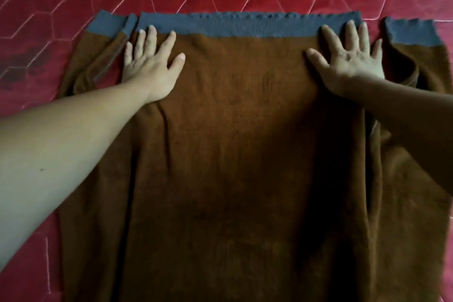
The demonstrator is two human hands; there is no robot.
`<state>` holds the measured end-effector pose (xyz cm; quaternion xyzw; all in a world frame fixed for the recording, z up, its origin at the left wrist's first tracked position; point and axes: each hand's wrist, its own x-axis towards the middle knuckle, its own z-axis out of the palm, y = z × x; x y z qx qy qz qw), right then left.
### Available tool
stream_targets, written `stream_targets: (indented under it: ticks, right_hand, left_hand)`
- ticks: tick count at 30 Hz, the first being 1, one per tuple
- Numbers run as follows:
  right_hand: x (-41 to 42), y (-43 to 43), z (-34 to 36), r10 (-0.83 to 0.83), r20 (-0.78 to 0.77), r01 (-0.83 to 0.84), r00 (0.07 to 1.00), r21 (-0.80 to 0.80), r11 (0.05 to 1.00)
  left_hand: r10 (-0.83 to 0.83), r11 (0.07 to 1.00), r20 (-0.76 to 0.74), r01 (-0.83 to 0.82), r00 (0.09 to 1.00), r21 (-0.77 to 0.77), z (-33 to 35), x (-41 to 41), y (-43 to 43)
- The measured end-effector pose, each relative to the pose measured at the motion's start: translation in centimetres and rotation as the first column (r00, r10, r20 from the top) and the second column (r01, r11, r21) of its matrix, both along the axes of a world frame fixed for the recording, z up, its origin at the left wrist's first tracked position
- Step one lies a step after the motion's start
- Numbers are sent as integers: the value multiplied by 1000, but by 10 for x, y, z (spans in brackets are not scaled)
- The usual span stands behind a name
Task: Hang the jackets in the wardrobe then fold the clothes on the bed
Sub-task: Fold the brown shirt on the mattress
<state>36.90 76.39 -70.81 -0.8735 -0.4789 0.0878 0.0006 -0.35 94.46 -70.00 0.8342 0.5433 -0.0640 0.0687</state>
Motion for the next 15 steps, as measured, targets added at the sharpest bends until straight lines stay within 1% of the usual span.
stream_targets:
  ticks: [4,5,6,7,9,10,11,13,14,15]
  right_hand:
    - [-11,-13,1,27,25,-29,999,72,997]
    - [-13,-19,2,32,5,-32,999,87,996]
    - [-15,-26,5,34,-49,-28,998,101,995]
    - [-16,-33,8,21,-136,-4,991,127,992]
    - [-16,-51,16,-51,-332,130,942,220,967]
    - [-16,-64,21,-101,-397,218,912,262,940]
    - [-19,-79,28,-154,-437,304,886,295,906]
    - [-29,-117,39,-256,-504,455,825,323,830]
    - [-39,-136,44,-300,-532,510,792,306,804]
    - [-50,-155,47,-334,-532,532,778,274,801]
  left_hand:
    - [5,999,11,-4,1000,-46,3,-4,-12]
    - [12,999,17,-12,1000,-42,4,-7,-19]
    - [14,999,23,-13,1000,-43,7,-13,-29]
    - [10,998,32,-8,999,-54,9,-22,-41]
    - [21,993,88,-11,996,-114,14,-44,-68]
    - [60,986,145,-36,988,-161,18,-56,-82]
    - [125,975,220,-79,967,-208,23,-69,-96]
    - [282,946,374,-192,884,-261,34,-90,-123]
    - [341,932,415,-245,844,-268,40,-98,-136]
    - [377,920,419,-283,826,-271,45,-104,-148]
